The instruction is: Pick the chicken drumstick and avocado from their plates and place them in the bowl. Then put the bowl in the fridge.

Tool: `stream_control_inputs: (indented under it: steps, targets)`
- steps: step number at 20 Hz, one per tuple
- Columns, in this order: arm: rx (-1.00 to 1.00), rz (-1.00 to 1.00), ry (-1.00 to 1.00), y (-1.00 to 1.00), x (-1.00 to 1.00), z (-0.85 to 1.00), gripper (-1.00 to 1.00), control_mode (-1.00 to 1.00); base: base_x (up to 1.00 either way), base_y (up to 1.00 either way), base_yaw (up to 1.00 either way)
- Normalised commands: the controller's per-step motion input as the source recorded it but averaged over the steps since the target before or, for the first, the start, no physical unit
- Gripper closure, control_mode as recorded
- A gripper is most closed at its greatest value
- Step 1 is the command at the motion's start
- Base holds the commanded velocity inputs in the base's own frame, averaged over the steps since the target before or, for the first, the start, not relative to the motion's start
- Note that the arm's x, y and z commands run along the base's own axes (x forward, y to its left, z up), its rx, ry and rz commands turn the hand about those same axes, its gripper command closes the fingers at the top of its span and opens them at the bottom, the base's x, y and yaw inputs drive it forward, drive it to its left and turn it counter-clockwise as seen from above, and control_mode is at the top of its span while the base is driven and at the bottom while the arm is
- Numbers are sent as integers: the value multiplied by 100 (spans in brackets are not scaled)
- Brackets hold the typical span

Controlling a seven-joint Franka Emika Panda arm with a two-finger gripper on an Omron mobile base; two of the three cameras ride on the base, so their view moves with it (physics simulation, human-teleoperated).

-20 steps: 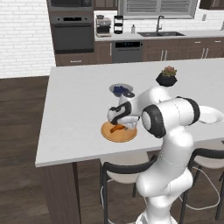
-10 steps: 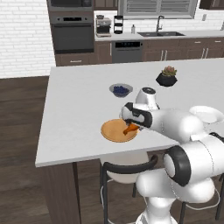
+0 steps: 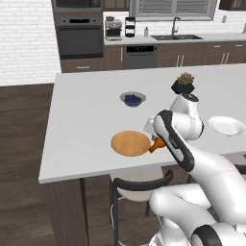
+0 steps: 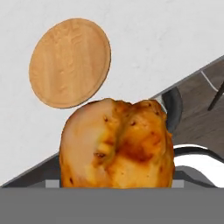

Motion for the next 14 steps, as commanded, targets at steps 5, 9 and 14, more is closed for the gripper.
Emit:
stream_control_inputs:
  steps: [5, 9, 14]
  targets:
    - [0, 0, 0, 0, 0, 0, 100, 100, -35, -94, -2]
    - [0, 0, 0, 0, 0, 0, 100, 100, -36, -100, 0]
    - [0, 0, 0, 0, 0, 0, 100, 100, -37, -100, 0]
